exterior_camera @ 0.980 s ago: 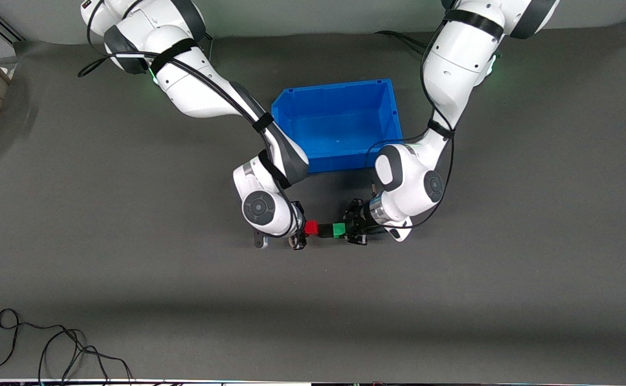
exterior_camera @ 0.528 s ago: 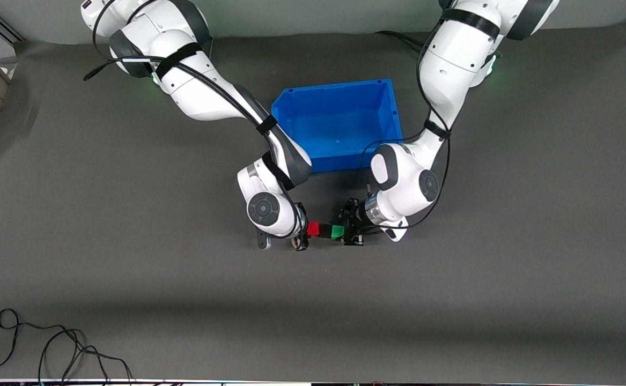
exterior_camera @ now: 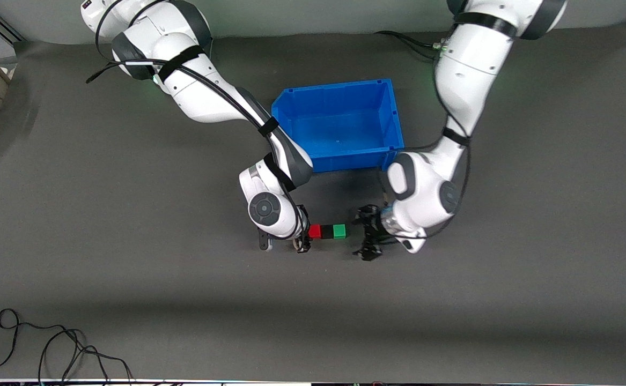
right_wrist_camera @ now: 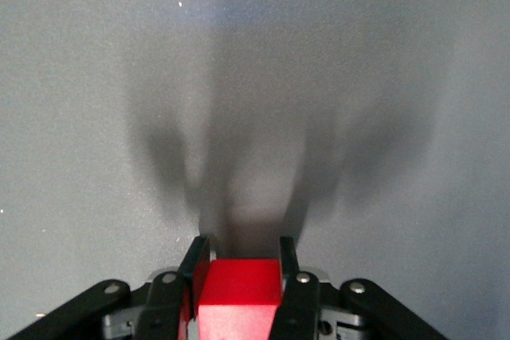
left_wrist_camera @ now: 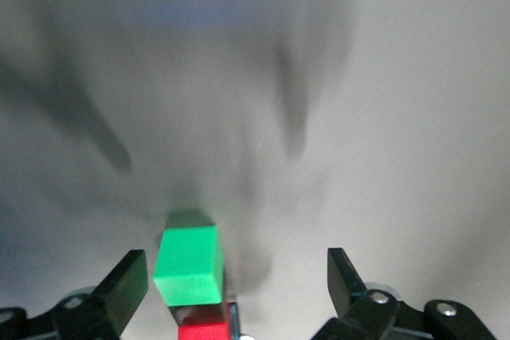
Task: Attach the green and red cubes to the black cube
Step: 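Press the red and green cubes against opposite sides of the black cube, then open the left gripper and withdraw it while the right gripper releases the red cube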
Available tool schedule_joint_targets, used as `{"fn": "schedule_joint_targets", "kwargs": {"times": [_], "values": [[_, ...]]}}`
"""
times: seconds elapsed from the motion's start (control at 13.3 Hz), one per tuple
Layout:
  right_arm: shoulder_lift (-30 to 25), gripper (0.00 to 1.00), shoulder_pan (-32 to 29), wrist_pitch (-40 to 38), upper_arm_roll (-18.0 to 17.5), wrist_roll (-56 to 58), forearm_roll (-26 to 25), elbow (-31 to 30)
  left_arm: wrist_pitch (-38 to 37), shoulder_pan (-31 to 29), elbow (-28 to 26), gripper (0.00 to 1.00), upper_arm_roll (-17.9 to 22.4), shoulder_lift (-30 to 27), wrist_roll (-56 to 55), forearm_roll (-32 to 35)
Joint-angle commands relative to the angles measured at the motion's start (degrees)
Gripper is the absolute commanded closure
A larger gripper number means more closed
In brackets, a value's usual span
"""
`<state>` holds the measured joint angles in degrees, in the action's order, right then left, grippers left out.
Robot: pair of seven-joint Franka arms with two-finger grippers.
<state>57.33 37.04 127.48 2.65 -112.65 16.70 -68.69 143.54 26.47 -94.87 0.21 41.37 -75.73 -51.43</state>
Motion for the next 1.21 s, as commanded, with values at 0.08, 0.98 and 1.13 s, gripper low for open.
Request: {"fn": "schedule_joint_targets", "kwargs": {"times": [0.08,0.98,1.13], "values": [[1.90,1.00,0.49,2.24,0.34,-1.52,0.52,2.06,-18.15,-12.72,-0.67,0.00,-0.30,-6.29,7.49,3.88],[-7.03,0.00,-2.67,-3.08,0.52,0.58,1.14,3.91,-51.84,-37.63,3.97,0.00,-0.03,-22.21,39.67,30.51],[-12.83,0.00,-6.00,-11.51,0.52,5.83,1.31,4.00,-57.98,-37.64,8.62,0.00,-0.38,-23.44,44.75,34.71]]}}
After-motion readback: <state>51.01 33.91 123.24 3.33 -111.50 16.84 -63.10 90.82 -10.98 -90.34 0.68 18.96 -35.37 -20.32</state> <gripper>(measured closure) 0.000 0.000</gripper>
